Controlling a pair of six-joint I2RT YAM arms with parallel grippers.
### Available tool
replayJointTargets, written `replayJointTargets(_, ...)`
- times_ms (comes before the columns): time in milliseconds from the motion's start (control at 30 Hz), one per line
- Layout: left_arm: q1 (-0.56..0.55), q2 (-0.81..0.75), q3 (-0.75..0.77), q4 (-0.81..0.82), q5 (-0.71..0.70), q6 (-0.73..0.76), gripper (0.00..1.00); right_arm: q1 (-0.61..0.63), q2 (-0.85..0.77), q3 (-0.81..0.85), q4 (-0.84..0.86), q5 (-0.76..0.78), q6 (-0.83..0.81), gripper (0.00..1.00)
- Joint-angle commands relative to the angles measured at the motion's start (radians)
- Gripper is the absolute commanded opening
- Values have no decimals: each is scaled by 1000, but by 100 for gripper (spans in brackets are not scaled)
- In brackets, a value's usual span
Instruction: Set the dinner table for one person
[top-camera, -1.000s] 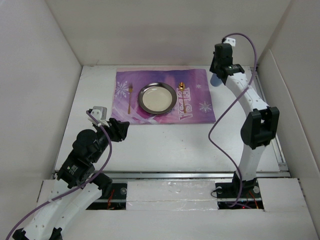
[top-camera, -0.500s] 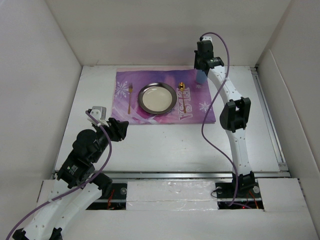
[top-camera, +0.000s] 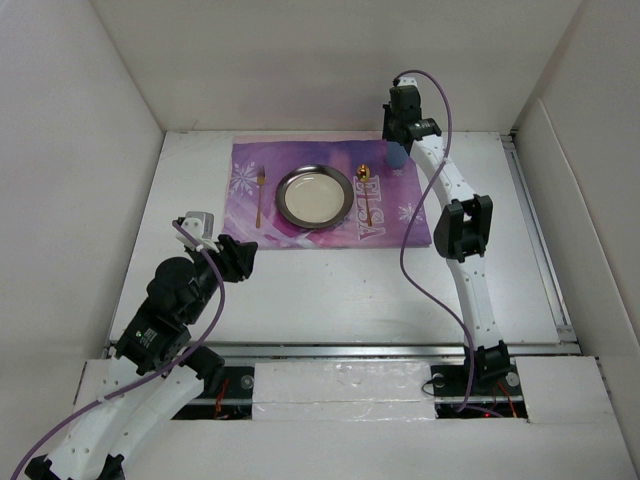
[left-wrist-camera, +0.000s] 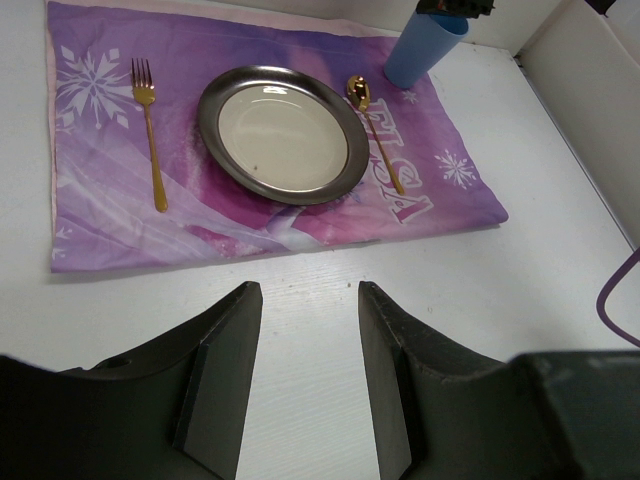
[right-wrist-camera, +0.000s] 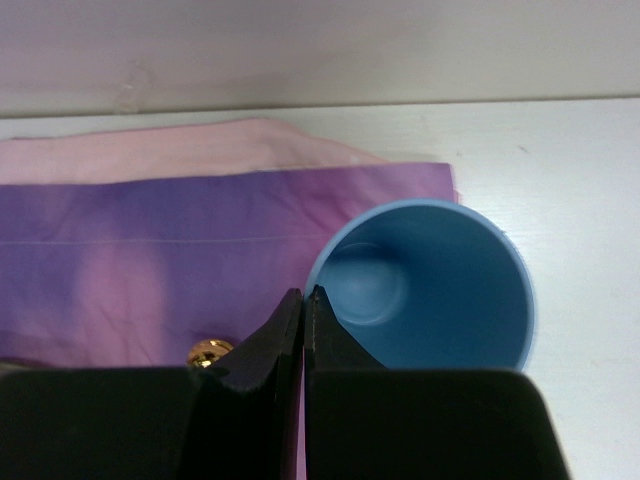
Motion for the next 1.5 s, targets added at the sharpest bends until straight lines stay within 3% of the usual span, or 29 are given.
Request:
replayJointTargets(0, 5, 8, -3, 40, -12, 5, 40, 4, 23, 42, 51, -15, -15, 0)
replayJointTargets(100, 5, 14, -1, 33, -17, 3, 40, 4, 26, 16, 71, -18, -13, 5)
replayJointTargets(233, 5, 15, -1, 34, -20, 5, 43, 4, -9, -33, 112, -15, -12, 35)
replayJointTargets(333, 5, 15, 1, 33, -20, 5, 46, 4, -49, -46, 121, -24, -4, 49)
replayJointTargets(600, 5, 4, -1, 41, -20, 11, 59, 4, -194, -140, 164, -41, 5, 70)
replayJointTargets(700, 5, 6, 2, 33, -23, 9, 70, 4, -294, -234, 226, -36, 14, 79)
replayJointTargets(733, 5, 3, 2, 35, -20, 11, 76, 4, -320, -255, 242, -22, 24, 100)
replayJointTargets(767, 5, 0, 1, 38, -29, 11, 83, 13, -402, -321, 264, -12, 21, 100)
replayJointTargets(933, 5, -8, 4, 29, -58, -1, 86, 22, -541, -438, 288, -2, 28, 100)
replayJointTargets(967, 5, -15, 4, 30, -66, -5, 88, 33, -634, -485, 301, 8, 30, 100)
replayJointTargets(1167, 5, -61, 10, 26, -104, -14, 90, 80, -1105, -1146, 581, -7, 103, 100)
replayJointTargets(1200, 5, -68, 7, 29, -92, -14, 99, 89, -1245, -1299, 650, -17, 147, 100)
replayJointTargets(1333, 5, -86, 13, 15, -78, -15, 99, 89, -1584, -1647, 741, -24, 215, 100)
replayJointTargets(1467, 5, -107, 30, 20, -70, -5, 99, 89, -1872, -1881, 729, 59, 293, 100)
